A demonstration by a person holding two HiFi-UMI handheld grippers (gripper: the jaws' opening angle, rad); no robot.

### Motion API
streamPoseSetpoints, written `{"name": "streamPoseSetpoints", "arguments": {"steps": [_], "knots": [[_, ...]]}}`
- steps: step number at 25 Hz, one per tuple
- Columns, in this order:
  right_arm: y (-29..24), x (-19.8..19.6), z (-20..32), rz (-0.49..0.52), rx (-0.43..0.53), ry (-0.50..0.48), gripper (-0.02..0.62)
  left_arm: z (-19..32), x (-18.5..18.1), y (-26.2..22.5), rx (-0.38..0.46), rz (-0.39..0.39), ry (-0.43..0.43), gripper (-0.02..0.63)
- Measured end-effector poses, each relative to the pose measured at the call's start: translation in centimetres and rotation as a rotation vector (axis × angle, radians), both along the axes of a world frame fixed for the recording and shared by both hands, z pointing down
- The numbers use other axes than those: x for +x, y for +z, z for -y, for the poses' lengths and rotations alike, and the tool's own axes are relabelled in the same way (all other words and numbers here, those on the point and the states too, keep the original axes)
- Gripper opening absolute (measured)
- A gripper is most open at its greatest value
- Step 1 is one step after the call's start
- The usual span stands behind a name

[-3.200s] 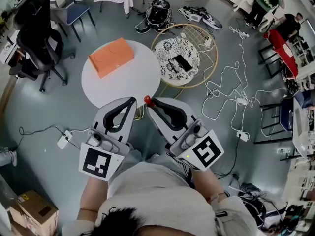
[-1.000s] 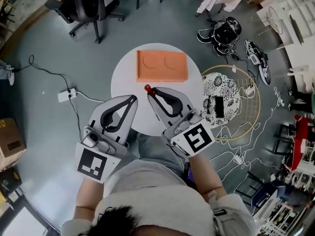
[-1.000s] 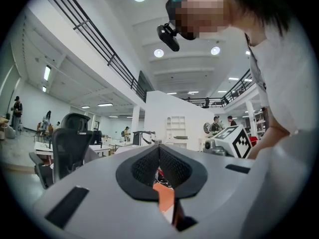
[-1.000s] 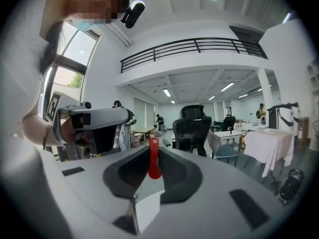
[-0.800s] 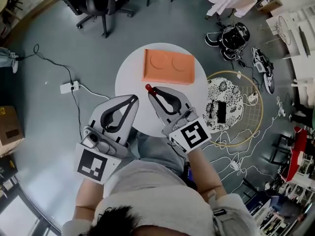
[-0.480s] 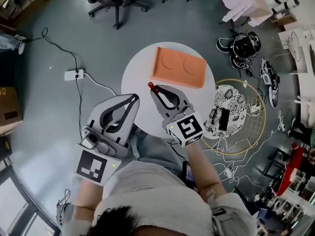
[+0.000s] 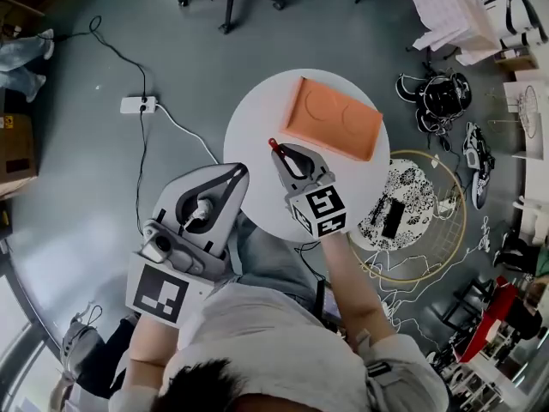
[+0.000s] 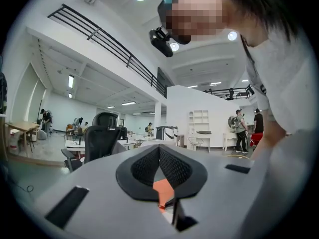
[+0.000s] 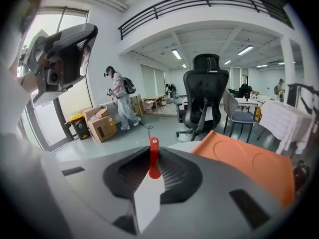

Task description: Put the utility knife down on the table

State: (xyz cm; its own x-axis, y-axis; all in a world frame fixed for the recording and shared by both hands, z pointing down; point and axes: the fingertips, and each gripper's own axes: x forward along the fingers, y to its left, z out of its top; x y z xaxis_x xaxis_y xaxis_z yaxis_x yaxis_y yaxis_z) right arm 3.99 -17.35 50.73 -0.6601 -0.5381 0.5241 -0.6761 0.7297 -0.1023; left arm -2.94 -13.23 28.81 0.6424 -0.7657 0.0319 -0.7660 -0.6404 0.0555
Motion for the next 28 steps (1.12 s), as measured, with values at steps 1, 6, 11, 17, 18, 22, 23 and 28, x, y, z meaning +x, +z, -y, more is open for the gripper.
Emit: {"name": "streamPoseSetpoints", "arguments": {"steps": [1,6,11,17,18,22,23,28], "knots": [[0.6,-0.1,0.0,-0.008,-0.010,-0.002,0.058,-0.1,-0.2,0.2,-0.003,0.001,-0.004,0.009],[3.3,-0.4,0.1,-0.050,-0.056,-0.017,0.058,-0.2,-0.9,0.8,-0.016,0.005,-0.022,0.010],[5.5,-0.4,0.0,-0.085,-0.103,-0.021,0.058,-0.1,-1.1,1.3,-0.025,0.005,-0.032,0.011],[7.7,-0.3,-0.5,-0.128,-0.151,-0.032,0.058,-0.2,-1.5,1.7,-0.036,0.012,-0.042,0.011],[8.1,-0.3,-0.6,-0.137,-0.157,-0.035,0.059,-0.2,-1.5,1.7,-0.038,0.013,-0.045,0.011],[9.5,-0.4,-1.0,-0.175,-0.183,-0.051,0.058,-0.4,-1.9,2.0,-0.046,0.018,-0.053,0.011],[9.8,-0.4,-1.2,-0.185,-0.190,-0.055,0.058,-0.4,-1.9,2.1,-0.049,0.019,-0.055,0.011],[11.6,-0.1,-1.7,-0.235,-0.223,-0.076,0.058,-0.4,-2.2,2.7,-0.059,0.022,-0.064,0.011]]}}
